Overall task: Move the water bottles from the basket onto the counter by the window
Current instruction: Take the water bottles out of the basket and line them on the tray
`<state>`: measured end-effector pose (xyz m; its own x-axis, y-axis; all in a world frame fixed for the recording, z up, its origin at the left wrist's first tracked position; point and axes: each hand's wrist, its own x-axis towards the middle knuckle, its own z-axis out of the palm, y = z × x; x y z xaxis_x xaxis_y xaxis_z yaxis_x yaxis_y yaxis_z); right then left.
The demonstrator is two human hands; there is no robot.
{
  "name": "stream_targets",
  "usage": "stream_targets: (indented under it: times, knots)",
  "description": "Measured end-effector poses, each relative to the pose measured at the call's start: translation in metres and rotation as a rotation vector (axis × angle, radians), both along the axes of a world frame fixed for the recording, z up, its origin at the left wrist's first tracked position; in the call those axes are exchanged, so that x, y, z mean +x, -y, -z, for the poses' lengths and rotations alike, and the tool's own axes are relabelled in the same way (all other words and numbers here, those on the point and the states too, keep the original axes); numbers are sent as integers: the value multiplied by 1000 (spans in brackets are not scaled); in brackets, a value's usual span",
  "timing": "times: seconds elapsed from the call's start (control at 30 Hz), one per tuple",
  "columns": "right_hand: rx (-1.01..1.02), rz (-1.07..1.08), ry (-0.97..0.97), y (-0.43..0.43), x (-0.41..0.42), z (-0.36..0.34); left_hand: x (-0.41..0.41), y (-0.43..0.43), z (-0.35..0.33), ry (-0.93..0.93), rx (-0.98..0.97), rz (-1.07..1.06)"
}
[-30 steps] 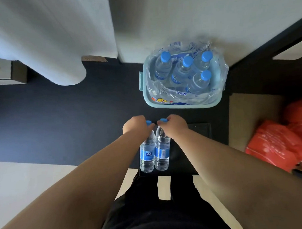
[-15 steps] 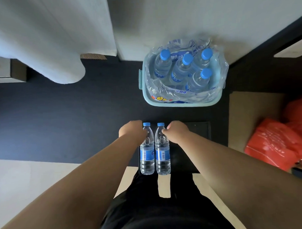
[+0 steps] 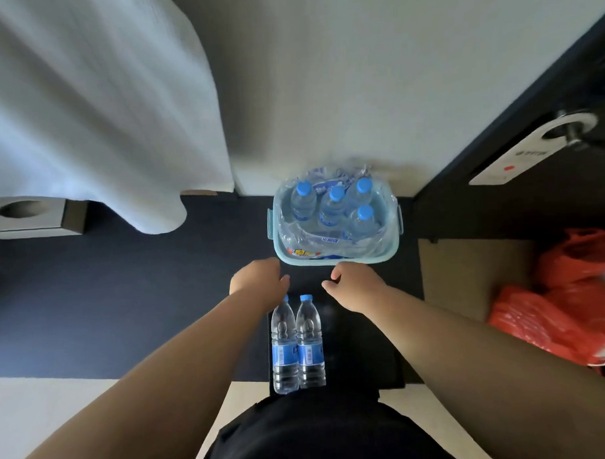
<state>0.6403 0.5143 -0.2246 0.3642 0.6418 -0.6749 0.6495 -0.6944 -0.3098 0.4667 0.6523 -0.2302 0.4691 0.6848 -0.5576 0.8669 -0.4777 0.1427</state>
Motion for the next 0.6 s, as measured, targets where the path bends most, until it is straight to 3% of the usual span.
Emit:
stream_targets:
  times: [0.27, 0.6]
  knots:
    - [171, 25, 72, -38, 56, -74, 51, -36, -83, 109, 134, 78]
    - [225, -1, 174, -72, 81, -66, 103, -68, -93, 111, 193, 136]
